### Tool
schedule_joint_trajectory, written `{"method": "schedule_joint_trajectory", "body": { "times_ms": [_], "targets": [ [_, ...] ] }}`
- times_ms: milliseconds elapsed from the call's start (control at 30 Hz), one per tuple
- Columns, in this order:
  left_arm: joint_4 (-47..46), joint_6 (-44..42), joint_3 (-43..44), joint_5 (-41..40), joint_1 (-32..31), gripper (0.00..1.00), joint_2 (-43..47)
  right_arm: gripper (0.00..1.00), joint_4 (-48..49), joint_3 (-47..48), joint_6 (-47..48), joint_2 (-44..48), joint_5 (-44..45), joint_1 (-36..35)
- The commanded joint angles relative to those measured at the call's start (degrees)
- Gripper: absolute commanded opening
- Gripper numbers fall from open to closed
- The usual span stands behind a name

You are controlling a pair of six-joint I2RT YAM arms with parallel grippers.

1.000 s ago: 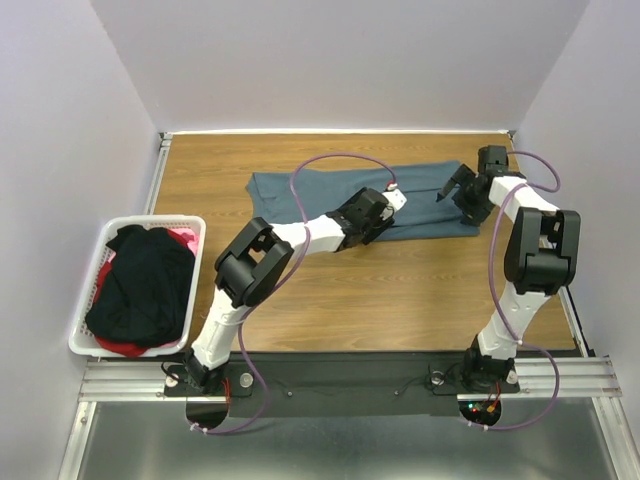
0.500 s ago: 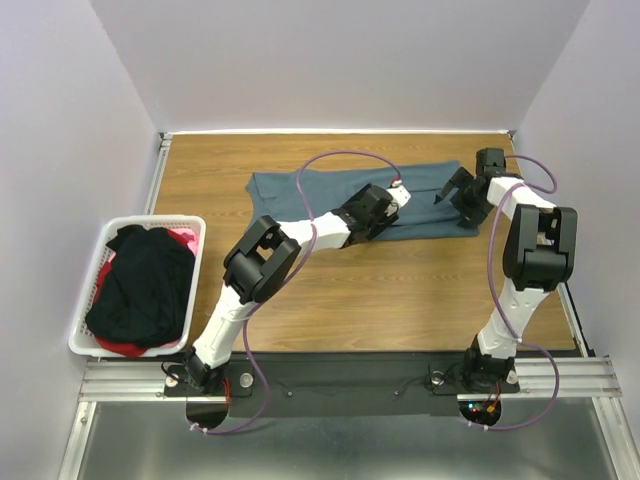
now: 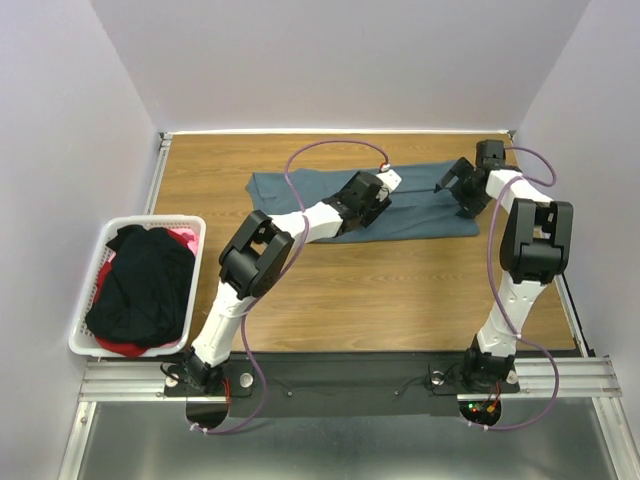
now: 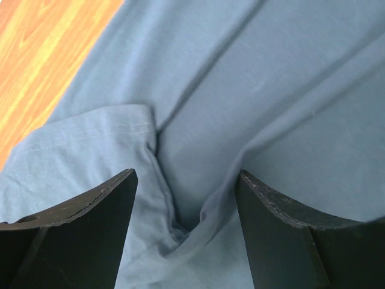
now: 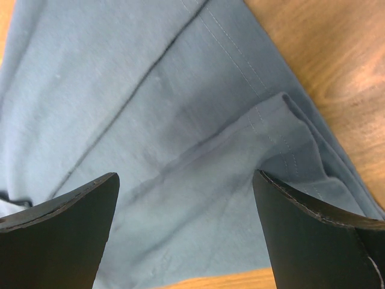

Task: Fold and stack the t-shirts
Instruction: Fold the tshirt

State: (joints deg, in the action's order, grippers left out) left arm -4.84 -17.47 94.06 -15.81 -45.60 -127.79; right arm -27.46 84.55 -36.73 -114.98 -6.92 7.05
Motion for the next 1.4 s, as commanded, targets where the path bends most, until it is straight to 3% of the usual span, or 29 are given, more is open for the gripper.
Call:
{"method": "schedule_joint_trajectory", "body": {
  "times_ms": [0,233,433,500,567,700,833,967,1200,1367],
  "targets": [
    [-0.5,1.4,4.2,1.1,0.9,0.77,0.0,0.98,2.4,3.1,-1.4,-1.0,0.3,0.1],
    [0.4,5.9,8.3,1.2,2.8,0.77,-0.4,0.98,2.5,7.1,0.0,-0.1,0.8,0.0],
    [3.7,19.5,4.0,0.0,6.4,0.77,8.9,0.95,2.9,3.7,3.7,4.9,-1.9,0.2],
    [4.7,24.6,0.3,0.8,8.5,0.77,15.1,0.9,3.9,-0.1,3.9,8.0,-3.4,0.9],
    [6.9,32.8,-6.8,2.9,14.5,0.75,21.2,0.82,5.1,-4.0,3.3,10.3,-5.6,2.9],
    [7.4,35.8,-18.7,4.0,19.4,0.67,28.4,0.61,7.6,-10.8,1.8,13.3,-9.0,6.6],
    [7.0,37.8,-27.7,6.8,24.8,0.55,30.6,0.46,11.7,-16.1,0.2,15.0,-12.8,8.9],
    [5.5,38.9,-30.4,9.7,27.8,0.42,29.4,0.34,14.4,-18.1,-0.6,14.1,-14.2,9.9],
    [5.2,40.6,-32.9,11.9,27.9,0.37,27.9,0.25,17.6,-21.8,-1.0,12.1,-13.8,11.5],
    [5.5,42.4,-36.4,9.3,28.6,0.33,27.3,0.23,19.1,-23.6,0.0,10.4,-13.9,12.6]
  ]
}}
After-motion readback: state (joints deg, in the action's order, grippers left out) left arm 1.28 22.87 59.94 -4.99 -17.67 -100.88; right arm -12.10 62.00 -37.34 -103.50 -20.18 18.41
